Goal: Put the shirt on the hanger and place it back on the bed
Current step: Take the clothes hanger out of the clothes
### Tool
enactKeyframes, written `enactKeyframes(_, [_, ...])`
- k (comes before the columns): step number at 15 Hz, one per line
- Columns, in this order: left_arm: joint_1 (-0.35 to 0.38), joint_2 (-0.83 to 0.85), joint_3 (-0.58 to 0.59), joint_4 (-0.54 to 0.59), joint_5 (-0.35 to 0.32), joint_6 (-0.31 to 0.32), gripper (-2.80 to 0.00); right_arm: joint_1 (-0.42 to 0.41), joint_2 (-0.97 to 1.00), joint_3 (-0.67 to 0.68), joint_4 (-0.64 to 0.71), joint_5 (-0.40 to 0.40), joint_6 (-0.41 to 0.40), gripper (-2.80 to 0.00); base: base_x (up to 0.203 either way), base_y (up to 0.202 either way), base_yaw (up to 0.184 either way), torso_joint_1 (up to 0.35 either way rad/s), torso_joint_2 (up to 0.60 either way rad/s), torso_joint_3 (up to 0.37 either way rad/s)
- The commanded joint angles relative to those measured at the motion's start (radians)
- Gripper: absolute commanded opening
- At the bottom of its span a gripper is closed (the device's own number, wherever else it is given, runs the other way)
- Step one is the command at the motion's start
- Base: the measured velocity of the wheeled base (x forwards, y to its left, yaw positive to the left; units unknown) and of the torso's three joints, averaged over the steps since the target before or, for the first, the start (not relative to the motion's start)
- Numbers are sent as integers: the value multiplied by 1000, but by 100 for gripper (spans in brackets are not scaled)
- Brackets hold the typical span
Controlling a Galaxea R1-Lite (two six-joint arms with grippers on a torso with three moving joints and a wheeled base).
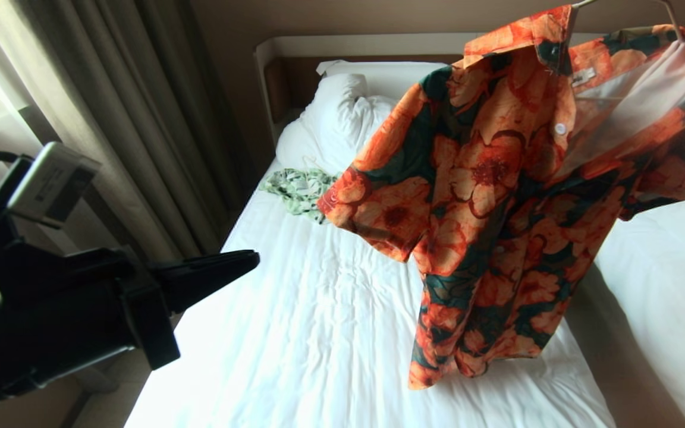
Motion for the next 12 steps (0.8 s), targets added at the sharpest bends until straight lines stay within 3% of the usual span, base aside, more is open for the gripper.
enactKeyframes(1, [-73,108,-18,-9,44,8,0,-2,29,-4,-2,-1,0,-280,0,0,0,0,0,0])
enactKeyframes(3, [-116,209,-22,-95,87,26,0,-3,43,-4,-30,-1,22,-280,0,0,0,0,0,0])
enactKeyframes(6, [-126,357,-23,-313,101,31,0,-8,53,-5,-36,1,32,-280,0,0,0,0,0,0])
enactKeyframes(10, [-97,539,-16,-663,99,-33,0,-32,58,-12,-41,8,33,-280,0,0,0,0,0,0])
enactKeyframes(12, [-97,556,-12,-697,95,-51,0,-51,68,-12,-63,11,38,-280,0,0,0,0,0,0])
